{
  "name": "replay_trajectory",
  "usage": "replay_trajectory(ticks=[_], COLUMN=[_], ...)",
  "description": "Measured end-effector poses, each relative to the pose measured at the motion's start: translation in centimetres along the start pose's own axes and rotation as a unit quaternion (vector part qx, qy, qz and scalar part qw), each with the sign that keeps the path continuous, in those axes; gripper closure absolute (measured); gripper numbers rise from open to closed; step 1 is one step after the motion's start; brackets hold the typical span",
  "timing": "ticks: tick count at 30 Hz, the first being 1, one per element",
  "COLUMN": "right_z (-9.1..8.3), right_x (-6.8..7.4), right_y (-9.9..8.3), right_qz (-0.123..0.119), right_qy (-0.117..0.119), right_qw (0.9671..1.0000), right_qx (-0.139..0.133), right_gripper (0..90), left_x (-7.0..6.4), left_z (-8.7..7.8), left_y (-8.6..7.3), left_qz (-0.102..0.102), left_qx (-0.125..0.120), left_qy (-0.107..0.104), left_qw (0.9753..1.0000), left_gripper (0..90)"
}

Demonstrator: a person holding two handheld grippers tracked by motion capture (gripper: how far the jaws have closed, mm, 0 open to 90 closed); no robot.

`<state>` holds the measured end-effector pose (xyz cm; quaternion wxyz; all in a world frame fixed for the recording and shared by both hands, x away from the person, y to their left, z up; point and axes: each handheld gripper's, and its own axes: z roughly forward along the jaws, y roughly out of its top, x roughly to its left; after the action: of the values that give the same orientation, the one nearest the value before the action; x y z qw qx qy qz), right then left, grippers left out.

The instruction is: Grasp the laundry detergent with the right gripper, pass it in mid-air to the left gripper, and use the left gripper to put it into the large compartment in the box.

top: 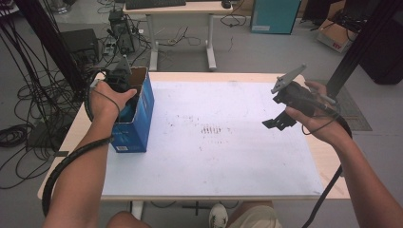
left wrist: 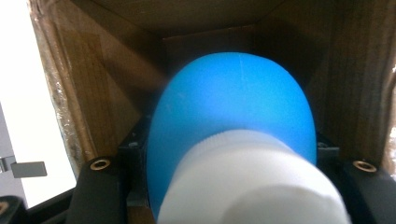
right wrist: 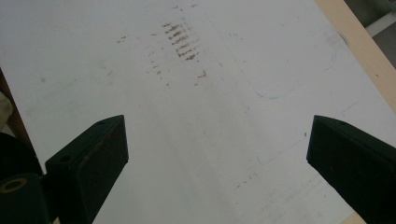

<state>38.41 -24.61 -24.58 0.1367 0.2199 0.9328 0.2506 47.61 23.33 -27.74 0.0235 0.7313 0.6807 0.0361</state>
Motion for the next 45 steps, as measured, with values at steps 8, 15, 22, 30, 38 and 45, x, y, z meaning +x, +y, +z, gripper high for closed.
replay_trajectory(ticks=[8, 15, 22, 30, 38, 45], right_z=[0.03, -0.01, -0.11, -0.13, -0.12, -0.21], right_x=[0.10, 0.13, 0.02, 0.11, 0.09, 0.22], right_y=[0.05, 0.09, 0.03, 0.15, 0.18, 0.29], right_qz=[0.005, 0.001, -0.004, 0.001, -0.004, 0.003], right_qy=[-0.001, -0.002, -0.001, -0.003, -0.003, -0.001], right_qw=[1.0000, 1.0000, 1.0000, 1.0000, 1.0000, 1.0000], right_qx=[-0.001, -0.003, 0.008, 0.002, 0.000, 0.006], right_gripper=[5.4, 5.4, 5.4, 5.4, 5.4, 5.4], left_x=[0.02, 0.02, 0.00, 0.05, -0.02, 0.07], left_z=[0.00, 0.00, 0.01, 0.00, 0.00, 0.00], left_y=[-0.05, -0.07, -0.04, -0.11, -0.09, -0.11], left_qz=[0.000, 0.001, 0.000, -0.001, 0.000, -0.001], left_qx=[-0.001, -0.001, -0.001, -0.003, -0.003, -0.005], left_qy=[0.000, 0.000, 0.001, -0.001, 0.000, -0.001], left_qw=[1.0000, 1.0000, 1.0000, 1.0000, 1.0000, 1.0000], left_gripper=[37.2, 37.2, 37.2, 37.2, 37.2, 37.2])
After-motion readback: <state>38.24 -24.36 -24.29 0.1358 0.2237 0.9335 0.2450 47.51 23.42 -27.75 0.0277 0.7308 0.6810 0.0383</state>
